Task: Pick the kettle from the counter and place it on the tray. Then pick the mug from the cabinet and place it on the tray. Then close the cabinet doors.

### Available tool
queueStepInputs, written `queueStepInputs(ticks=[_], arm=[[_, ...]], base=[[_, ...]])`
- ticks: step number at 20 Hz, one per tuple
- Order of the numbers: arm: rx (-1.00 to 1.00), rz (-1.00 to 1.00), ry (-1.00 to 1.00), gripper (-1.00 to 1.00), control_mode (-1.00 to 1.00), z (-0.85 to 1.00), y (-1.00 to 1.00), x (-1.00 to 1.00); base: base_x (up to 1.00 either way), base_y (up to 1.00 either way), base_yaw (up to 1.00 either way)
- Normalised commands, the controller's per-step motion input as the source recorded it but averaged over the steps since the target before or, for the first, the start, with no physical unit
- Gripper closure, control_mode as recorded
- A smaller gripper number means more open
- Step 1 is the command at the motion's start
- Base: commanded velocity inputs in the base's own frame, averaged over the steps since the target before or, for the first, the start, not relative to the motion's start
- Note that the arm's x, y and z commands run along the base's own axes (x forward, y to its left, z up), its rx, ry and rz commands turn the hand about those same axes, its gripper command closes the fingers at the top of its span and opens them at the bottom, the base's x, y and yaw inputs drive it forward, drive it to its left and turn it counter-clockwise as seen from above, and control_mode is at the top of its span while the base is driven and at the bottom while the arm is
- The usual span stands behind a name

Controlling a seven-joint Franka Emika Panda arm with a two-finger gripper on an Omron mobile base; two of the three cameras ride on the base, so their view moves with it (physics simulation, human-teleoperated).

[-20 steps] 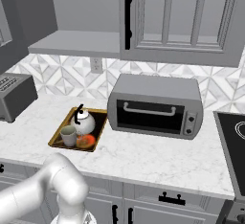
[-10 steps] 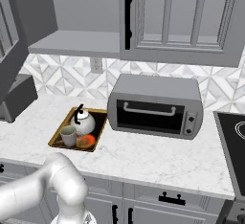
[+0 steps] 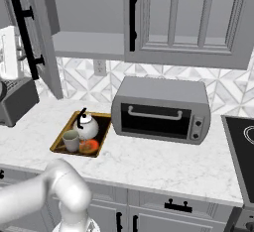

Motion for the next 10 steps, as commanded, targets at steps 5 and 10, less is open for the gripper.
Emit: queueStepInputs(ticks=[5,10], arm=[[0.13,0.56,-0.1,1.0,-1.0,0.0,-0.76,0.04],[0.12,0.83,-0.01,1.0,-1.0,-0.23,-0.2,0.24]], base=[[0.0,0.0,0.0],[0.0,0.0,0.0]])
